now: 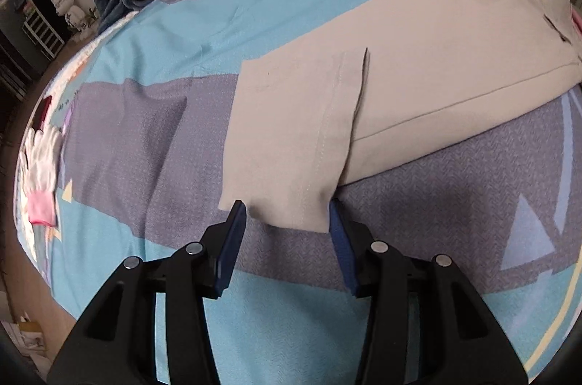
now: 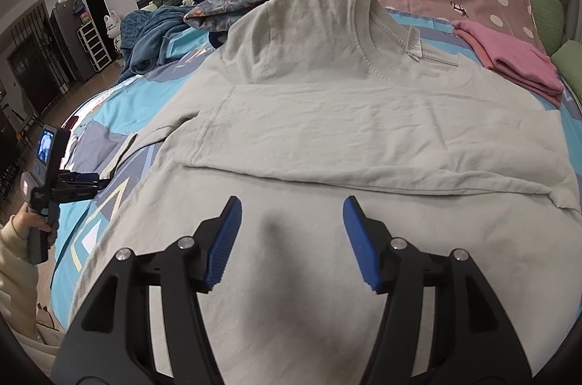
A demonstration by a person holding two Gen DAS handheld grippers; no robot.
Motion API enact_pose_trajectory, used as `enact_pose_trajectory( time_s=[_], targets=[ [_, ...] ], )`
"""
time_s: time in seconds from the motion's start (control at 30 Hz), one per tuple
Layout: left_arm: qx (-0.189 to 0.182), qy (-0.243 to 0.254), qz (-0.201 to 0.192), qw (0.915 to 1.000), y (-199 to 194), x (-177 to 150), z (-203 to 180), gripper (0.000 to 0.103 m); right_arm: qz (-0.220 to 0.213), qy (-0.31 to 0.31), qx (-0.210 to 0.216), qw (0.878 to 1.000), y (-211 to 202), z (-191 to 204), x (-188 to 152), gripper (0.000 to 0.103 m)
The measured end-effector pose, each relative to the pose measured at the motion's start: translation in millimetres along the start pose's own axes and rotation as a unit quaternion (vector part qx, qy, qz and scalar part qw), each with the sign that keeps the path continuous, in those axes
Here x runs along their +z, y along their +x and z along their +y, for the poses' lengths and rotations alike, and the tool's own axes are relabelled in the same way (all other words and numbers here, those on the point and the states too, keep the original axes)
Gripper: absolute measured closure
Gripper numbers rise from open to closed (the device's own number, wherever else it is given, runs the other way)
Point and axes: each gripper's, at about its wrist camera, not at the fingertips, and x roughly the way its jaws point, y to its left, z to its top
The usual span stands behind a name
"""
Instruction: Fold small clothes
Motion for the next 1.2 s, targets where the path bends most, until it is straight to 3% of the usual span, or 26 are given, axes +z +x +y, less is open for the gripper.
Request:
enact_pose_trajectory(
  time_s=[0.07, 0.13, 0.23, 0.3, 0.5, 0.6, 0.73, 0.83, 0.93, 1.0, 1.1, 1.2],
  targets=[
    [0.021, 0.007, -0.011, 0.9997, -0.8, 1.6, -5.0, 0.056, 0.0, 0.0, 0.0, 1.0, -0.7, 0.9, -0.3, 0.043],
    [0.018, -0.014, -0.019, 0.9996, -1.0, 3.2, 0.1, 0.056, -0.003, -0.002, -0.003, 1.0, -3.4, 1.6, -0.9, 0.039],
    [0.001, -0.054, -0.03, 0.9981, 0.3, 1.4, 9.7, 0.059, -0.005, 0.0, -0.006, 1.0, -7.1, -1.3, -1.0, 0.037],
    [-0.017, -0.077, -0.038, 0.9961, 1.2, 0.5, 15.9, 0.077, -0.005, 0.005, -0.008, 1.0, -8.7, -4.2, -1.0, 0.035],
    [-0.077, -0.155, -0.067, 0.9826, -2.6, -8.2, 37.7, 0.083, 0.001, 0.02, -0.001, 1.0, -7.3, -9.3, -2.7, 0.035],
    [-0.106, -0.202, -0.069, 0.9711, 2.4, -9.8, 54.3, 0.084, 0.004, 0.015, 0.001, 1.0, -4.6, -5.5, -3.0, 0.034],
    [-0.195, -0.299, -0.06, 0.9323, 24.6, -18.4, 83.7, 0.084, 0.002, 0.012, 0.008, 1.0, -6.5, -2.2, -3.3, 0.032],
    [-0.205, -0.324, -0.075, 0.9206, 27.6, -20.4, 91.1, 0.095, 0.002, 0.01, 0.003, 1.0, -8.9, -2.7, -2.9, 0.032],
    [-0.228, -0.343, -0.098, 0.906, 20.7, -19.1, 94.8, 0.098, 0.001, 0.018, 0.001, 1.0, -11.0, -7.2, -2.4, 0.031],
    [-0.233, -0.343, -0.116, 0.9024, 13.2, -16.3, 95.0, 0.098, -0.001, 0.025, 0.003, 1.0, -12.8, -10.1, -1.8, 0.031],
    [-0.228, -0.337, -0.131, 0.9041, 4.4, -12.6, 94.1, 0.098, 0.0, 0.027, 0.002, 1.0, -12.6, -9.6, -1.9, 0.031],
    [-0.244, -0.341, -0.154, 0.8947, -12.9, -11.2, 96.1, 0.098, 0.002, 0.022, 0.006, 1.0, -12.4, -5.6, -1.6, 0.031]
  ],
)
